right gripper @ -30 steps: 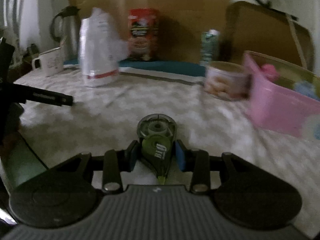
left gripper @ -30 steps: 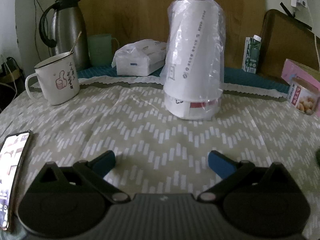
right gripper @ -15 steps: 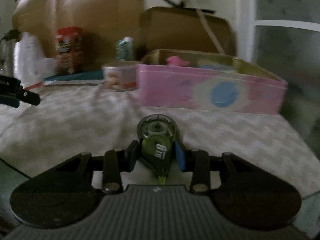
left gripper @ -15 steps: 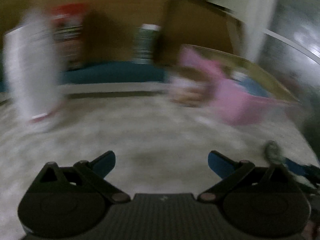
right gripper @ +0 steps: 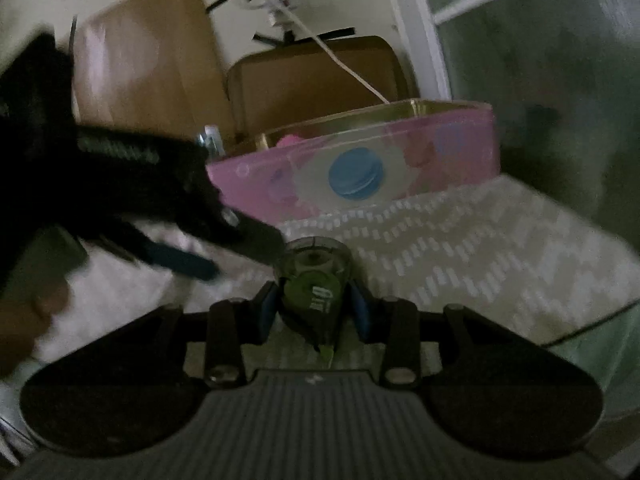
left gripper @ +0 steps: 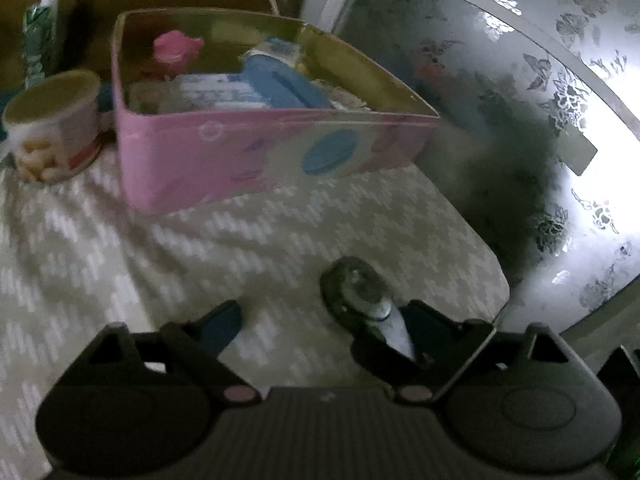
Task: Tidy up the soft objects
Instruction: 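Carry the tape dispenser toward the pink tin while the left tool closes on it, then lower the tape dispenser into the pink tin and open both tools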
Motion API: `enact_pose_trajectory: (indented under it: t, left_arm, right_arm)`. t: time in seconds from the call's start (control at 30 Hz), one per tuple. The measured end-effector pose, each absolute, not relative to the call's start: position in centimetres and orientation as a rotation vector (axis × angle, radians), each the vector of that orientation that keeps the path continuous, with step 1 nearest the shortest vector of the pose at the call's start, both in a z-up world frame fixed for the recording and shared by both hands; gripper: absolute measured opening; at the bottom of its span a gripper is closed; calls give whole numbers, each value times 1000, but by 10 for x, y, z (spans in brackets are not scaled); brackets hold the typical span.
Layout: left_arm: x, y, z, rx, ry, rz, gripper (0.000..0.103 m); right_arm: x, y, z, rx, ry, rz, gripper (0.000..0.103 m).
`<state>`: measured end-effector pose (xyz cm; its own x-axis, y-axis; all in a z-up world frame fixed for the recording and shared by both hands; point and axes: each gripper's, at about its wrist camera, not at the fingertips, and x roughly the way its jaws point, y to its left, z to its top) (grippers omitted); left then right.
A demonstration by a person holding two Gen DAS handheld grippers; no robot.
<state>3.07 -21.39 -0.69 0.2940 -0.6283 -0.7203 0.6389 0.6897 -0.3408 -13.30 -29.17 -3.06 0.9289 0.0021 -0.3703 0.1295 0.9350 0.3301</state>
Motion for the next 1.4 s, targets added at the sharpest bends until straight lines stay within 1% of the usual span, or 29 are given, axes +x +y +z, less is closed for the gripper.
enact_pose_trajectory:
  t: [0.03,0.13,0.17,0.2,0.33,0.47,0.6,0.7,0.8,0.87,0.9,1.0,1.1,1.17,1.2,1.23,1.27,1.3,1.4]
  left_arm:
    - [30,-216,-7,22,945,-845,74]
    - [27,-220,-3,10,923,-863,49]
    - [29,-220,1,1,915,-874,46]
    - [30,-222,6,-5,900,-880,43]
    - [33,-221,40,-14,778,-889,44]
    - [58,-232,69,-16,720,-889,44]
    - [95,-250,73,28,679,-819,46]
    - [129,-260,63,51,689,-746,51]
    - [152,-267,54,76,700,-644,54]
    - [158,-265,53,86,685,-598,58]
    - [158,-262,55,87,676,-583,62]
    - [147,-250,64,101,627,-570,73]
    - [130,-236,74,129,590,-538,76]
    - [114,-220,80,130,570,-529,79]
    - [104,-213,82,134,556,-520,84]
    - [95,-209,83,145,542,-510,88]
    - [84,-204,84,160,524,-499,89]
    - [73,-199,84,183,505,-488,91]
    - [44,-188,84,234,466,-463,96]
  right_arm:
    - [-135,-296,-31,402,373,-48,42]
    - [-138,-303,-32,511,339,11,41]
    - [-138,-303,-31,525,335,16,41]
    - [-136,-302,-28,519,331,12,41]
    - [-127,-300,-8,452,276,2,41]
    - [-99,-304,26,359,205,-10,41]
    - [-46,-316,44,274,206,-11,42]
    - [-2,-330,40,258,254,-7,42]
    - [34,-332,28,223,297,-33,42]
    - [51,-330,22,191,332,-41,44]
    - [57,-329,20,178,340,-58,46]
    - [45,-329,18,200,325,-75,46]
    - [22,-327,22,246,285,-99,46]
    - [0,-324,27,289,249,-118,46]
    - [-11,-322,29,313,230,-121,47]
    - [-26,-319,31,339,207,-128,52]
    - [-36,-315,32,357,193,-140,53]
    - [-49,-311,34,375,179,-155,58]
    - [-78,-297,35,406,166,-192,59]
